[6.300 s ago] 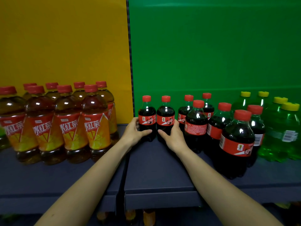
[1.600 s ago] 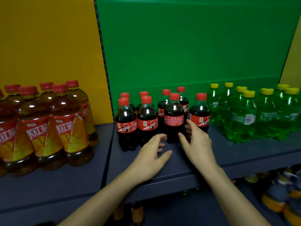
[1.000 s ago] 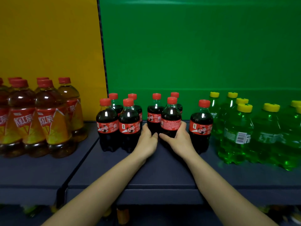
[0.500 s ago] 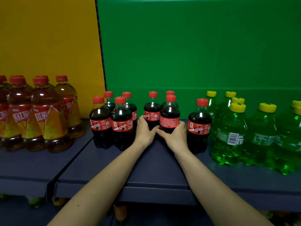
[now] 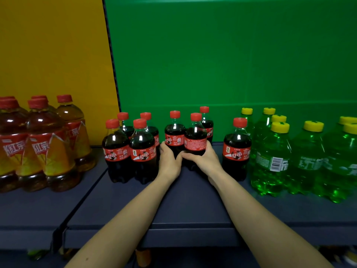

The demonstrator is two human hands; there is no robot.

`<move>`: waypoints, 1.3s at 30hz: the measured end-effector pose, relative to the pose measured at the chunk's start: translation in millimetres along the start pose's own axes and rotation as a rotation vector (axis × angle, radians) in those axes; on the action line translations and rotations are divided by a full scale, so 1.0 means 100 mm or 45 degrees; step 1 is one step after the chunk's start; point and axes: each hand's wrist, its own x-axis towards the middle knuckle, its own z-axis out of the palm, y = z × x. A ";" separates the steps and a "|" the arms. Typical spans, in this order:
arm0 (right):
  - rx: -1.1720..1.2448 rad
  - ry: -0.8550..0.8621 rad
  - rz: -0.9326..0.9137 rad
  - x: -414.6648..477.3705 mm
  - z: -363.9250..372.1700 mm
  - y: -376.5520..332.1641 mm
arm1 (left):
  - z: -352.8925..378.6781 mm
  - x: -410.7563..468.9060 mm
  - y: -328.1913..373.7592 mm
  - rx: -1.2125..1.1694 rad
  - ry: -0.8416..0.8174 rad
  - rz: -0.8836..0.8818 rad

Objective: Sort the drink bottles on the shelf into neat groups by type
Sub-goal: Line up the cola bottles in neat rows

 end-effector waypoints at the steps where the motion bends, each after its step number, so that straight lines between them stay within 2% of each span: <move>1: -0.028 0.033 -0.013 0.03 0.01 0.02 | 0.01 0.00 0.00 0.018 0.004 0.010; 4: -0.129 0.102 -0.008 0.10 0.05 0.07 | 0.02 0.01 0.00 0.047 0.015 0.024; 8: -0.155 0.053 0.035 0.15 0.05 0.09 | 0.03 0.02 0.01 0.077 0.017 0.020; 13: -0.549 0.153 -0.124 0.11 0.05 0.11 | 0.01 0.01 0.02 0.047 0.006 0.003; 17: -0.369 0.107 -0.125 0.12 0.04 0.09 | 0.01 0.01 0.02 0.036 -0.001 0.000; 22: -0.493 0.197 -0.206 0.08 0.00 0.11 | -0.01 0.00 0.02 0.043 -0.004 -0.008; 26: -0.293 0.081 -0.112 0.06 0.01 0.09 | -0.01 -0.03 0.01 0.072 -0.005 0.017; 32: -0.454 0.180 -0.182 0.06 0.00 0.12 | -0.02 -0.06 0.03 0.091 -0.016 0.019; 36: -0.303 0.084 -0.107 0.06 -0.01 0.10 | -0.03 -0.06 0.03 0.091 -0.019 0.017; 39: -0.428 0.120 -0.192 0.05 -0.01 0.13 | -0.04 -0.07 0.04 0.087 -0.017 0.007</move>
